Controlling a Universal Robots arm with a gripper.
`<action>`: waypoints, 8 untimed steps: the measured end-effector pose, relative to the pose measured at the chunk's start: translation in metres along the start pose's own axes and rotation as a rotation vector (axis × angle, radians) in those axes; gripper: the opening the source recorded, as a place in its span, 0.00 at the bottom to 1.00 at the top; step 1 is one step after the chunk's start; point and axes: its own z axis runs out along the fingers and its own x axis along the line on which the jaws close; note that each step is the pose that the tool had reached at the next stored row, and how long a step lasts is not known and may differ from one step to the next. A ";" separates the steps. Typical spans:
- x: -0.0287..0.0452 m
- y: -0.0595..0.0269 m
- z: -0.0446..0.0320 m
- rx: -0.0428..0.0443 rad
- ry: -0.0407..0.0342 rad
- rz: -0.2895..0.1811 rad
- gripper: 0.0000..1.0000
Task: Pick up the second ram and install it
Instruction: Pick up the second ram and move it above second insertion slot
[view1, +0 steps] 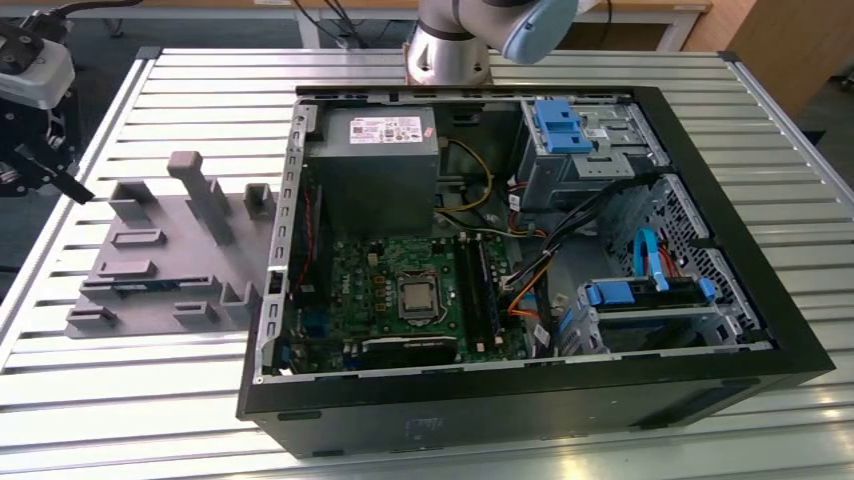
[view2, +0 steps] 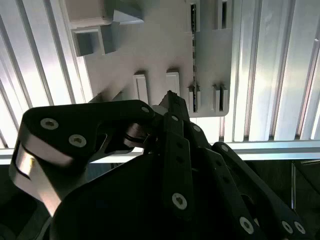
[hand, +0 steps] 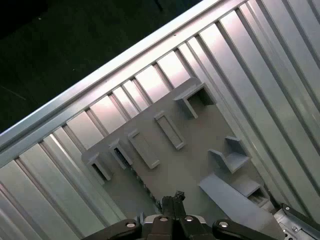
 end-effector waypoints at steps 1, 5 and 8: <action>-0.0030 -0.0041 0.0006 0.0000 0.0001 0.000 0.11; -0.0040 -0.0056 0.0009 -0.0001 0.0000 0.000 0.11; -0.0047 -0.0066 0.0011 0.0000 0.0000 0.000 0.11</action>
